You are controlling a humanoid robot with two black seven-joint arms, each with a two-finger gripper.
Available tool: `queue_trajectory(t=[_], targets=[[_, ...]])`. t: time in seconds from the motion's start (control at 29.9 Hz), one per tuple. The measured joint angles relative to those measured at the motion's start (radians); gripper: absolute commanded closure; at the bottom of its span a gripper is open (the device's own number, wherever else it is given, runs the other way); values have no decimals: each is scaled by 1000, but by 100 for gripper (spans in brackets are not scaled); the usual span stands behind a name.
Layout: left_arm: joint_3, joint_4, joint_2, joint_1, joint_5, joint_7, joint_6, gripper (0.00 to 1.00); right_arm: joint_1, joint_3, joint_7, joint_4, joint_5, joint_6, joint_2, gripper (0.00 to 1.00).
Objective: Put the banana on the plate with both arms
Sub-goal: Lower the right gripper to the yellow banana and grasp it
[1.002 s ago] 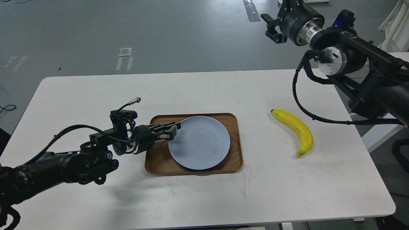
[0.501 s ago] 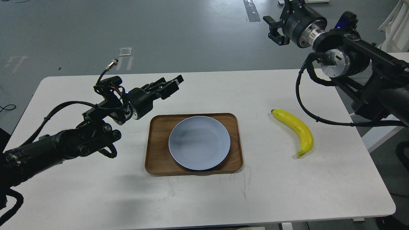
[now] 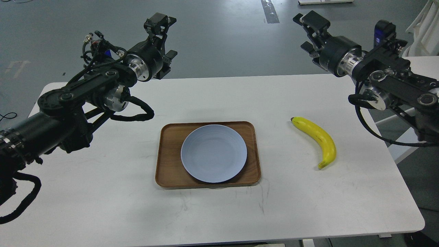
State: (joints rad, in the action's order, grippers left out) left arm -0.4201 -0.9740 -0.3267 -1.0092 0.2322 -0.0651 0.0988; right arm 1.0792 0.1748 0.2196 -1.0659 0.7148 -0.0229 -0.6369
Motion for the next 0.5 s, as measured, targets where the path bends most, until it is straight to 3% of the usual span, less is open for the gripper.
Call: queue_trajectory(t=[0.5], targets=[[-83,-29,-27,86,-5,-2,-104,2,-104,-152,15,-51,489,-4,-133,4]])
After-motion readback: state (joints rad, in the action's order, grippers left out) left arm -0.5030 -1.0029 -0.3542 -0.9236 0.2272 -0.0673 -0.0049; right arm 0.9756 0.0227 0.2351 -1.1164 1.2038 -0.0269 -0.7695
